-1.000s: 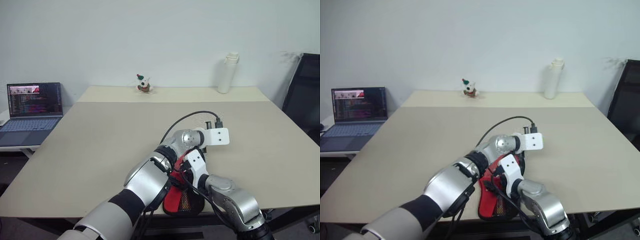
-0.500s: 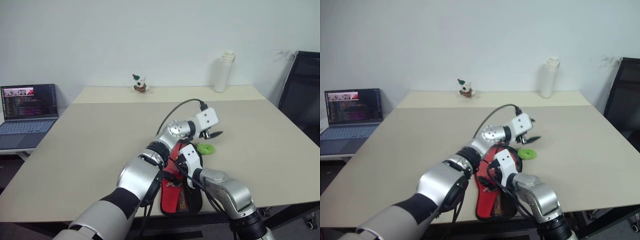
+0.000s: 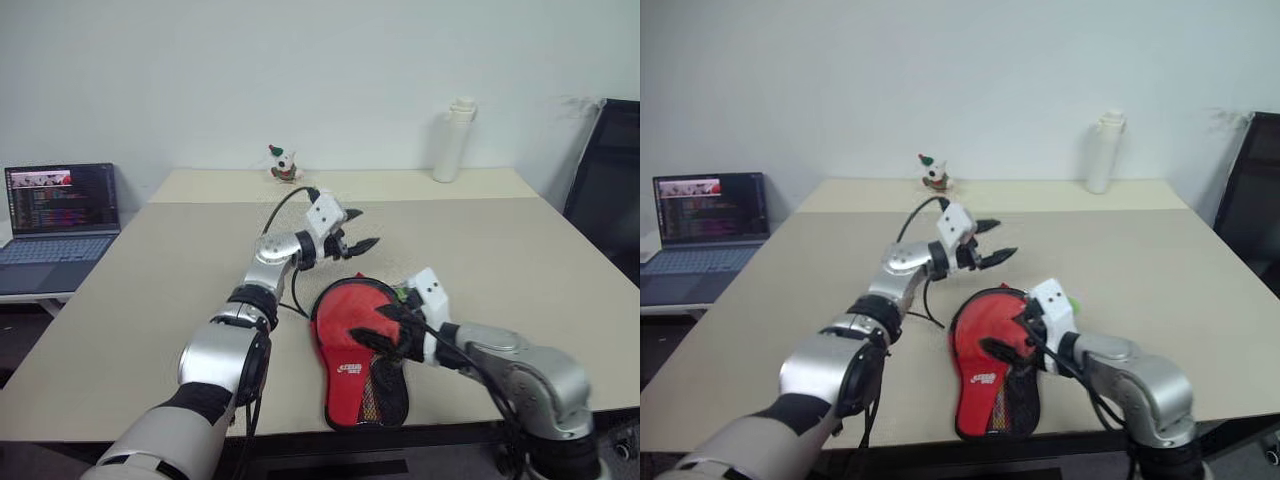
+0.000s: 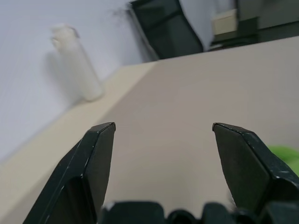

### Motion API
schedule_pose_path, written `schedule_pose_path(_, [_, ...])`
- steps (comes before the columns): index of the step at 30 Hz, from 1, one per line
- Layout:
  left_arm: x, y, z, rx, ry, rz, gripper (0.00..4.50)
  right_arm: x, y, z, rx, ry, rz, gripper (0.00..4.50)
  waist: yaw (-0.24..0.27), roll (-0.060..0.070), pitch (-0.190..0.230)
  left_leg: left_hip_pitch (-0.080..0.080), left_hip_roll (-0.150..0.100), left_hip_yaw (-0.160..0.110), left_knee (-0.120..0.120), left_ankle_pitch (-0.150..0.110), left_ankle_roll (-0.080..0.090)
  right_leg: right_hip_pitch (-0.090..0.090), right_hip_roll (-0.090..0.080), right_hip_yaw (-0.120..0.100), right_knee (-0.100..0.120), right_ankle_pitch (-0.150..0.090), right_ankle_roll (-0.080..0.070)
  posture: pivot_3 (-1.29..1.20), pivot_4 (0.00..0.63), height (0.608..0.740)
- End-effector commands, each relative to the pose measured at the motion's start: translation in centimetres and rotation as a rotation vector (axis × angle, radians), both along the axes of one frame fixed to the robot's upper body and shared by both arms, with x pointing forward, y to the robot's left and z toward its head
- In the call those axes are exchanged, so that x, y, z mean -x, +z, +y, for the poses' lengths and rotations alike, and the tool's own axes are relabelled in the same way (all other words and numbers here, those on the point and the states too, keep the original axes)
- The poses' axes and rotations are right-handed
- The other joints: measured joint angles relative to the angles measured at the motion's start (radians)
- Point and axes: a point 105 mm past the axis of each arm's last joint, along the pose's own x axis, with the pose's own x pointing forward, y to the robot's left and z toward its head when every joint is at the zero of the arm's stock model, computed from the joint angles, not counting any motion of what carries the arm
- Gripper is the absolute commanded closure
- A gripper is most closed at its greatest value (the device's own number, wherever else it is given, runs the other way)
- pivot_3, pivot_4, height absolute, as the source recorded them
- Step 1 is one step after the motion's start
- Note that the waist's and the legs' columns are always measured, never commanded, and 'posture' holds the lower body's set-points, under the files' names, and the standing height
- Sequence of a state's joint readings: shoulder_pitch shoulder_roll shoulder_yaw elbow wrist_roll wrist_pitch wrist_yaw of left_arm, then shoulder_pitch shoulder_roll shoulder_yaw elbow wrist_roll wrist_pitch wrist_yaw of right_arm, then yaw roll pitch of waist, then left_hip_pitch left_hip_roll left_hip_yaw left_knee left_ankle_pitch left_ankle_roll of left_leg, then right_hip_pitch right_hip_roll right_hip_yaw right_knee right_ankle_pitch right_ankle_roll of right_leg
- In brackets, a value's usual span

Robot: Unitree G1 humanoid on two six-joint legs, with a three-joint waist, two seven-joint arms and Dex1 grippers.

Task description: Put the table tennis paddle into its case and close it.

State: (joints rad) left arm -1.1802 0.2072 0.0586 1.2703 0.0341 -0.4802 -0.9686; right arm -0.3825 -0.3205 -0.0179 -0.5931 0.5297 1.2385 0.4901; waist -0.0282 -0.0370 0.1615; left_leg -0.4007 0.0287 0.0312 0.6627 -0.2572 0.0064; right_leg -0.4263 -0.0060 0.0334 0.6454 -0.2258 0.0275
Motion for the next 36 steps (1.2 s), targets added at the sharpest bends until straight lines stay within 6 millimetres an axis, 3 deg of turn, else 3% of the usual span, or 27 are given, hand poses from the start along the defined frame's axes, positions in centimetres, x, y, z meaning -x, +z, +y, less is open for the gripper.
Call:
schedule_pose_path(1, [1.4, -0.6, 0.5, 0.014, -0.104, 0.031, 0.89, 1.1, 2.4, -2.5, -0.006, 0.013, -0.089, 0.00, 0.000, 0.001, 0.001, 0.000, 0.000, 0.000, 0.000, 0.000, 0.000, 0.000, -0.001, 0.000, 0.000, 0.000, 0.000, 0.00, 0.150, 0.740])
schedule_pose_path(7, [3.9, -5.9, 0.2, -0.085, -0.224, 0.190, 0.89, -2.2, 3.4, -7.8, 0.211, -0.133, -0.239, 0.00, -0.001, 0.001, 0.004, 0.001, -0.001, 0.001, 0.001, 0.000, 0.000, 0.000, -0.001, 0.001, 0.001, 0.000, 0.000, 0.00, 0.150, 0.740])
schedule_pose_path(11, [4.6, -7.5, -0.2, -0.119, -0.245, 0.246, 0.89, -4.0, 2.9, -8.9, 0.358, -0.126, -0.324, 0.00, -0.002, 0.000, 0.005, 0.002, -0.002, 0.001, 0.001, 0.000, 0.000, 0.000, 0.001, 0.002, 0.002, 0.000, 0.000, 0.00, 0.150, 0.740])
schedule_pose_path(19, [5.1, -10.3, -0.2, -0.193, -0.233, 0.328, 0.89, -6.0, -1.0, -6.4, 0.606, 0.083, -0.478, 0.00, -0.001, 0.000, 0.005, 0.002, -0.002, 0.001, 0.001, 0.000, 0.000, 0.000, 0.004, 0.003, 0.001, 0.000, 0.000, 0.00, 0.150, 0.740])
schedule_pose_path(27, [4.9, -11.1, 0.8, -0.215, -0.195, 0.364, 0.89, -9.5, -2.7, -6.8, 0.759, 0.034, -0.580, 0.00, -0.004, 0.001, 0.005, 0.005, -0.002, 0.003, 0.002, 0.000, 0.000, 0.002, 0.003, 0.004, 0.002, 0.001, -0.001, 0.00, 0.150, 0.740])
schedule_pose_path(32, [5.1, -11.4, 0.9, -0.221, -0.198, 0.368, 0.89, -10.4, -3.1, -6.8, 0.760, -0.002, -0.577, 0.00, -0.003, 0.001, 0.005, 0.005, -0.002, 0.003, 0.001, 0.000, 0.000, 0.002, 0.004, 0.004, 0.002, 0.002, -0.002, 0.00, 0.150, 0.740])
schedule_pose_path(36, [5.2, -11.5, 0.9, -0.225, -0.200, 0.370, 0.86, -11.1, -3.3, -6.8, 0.772, -0.042, -0.582, 0.92, -0.004, 0.001, 0.004, 0.006, -0.001, 0.004, 0.002, 0.000, 0.000, 0.002, 0.004, 0.005, 0.003, 0.002, -0.002, 0.00, 0.150, 0.740])
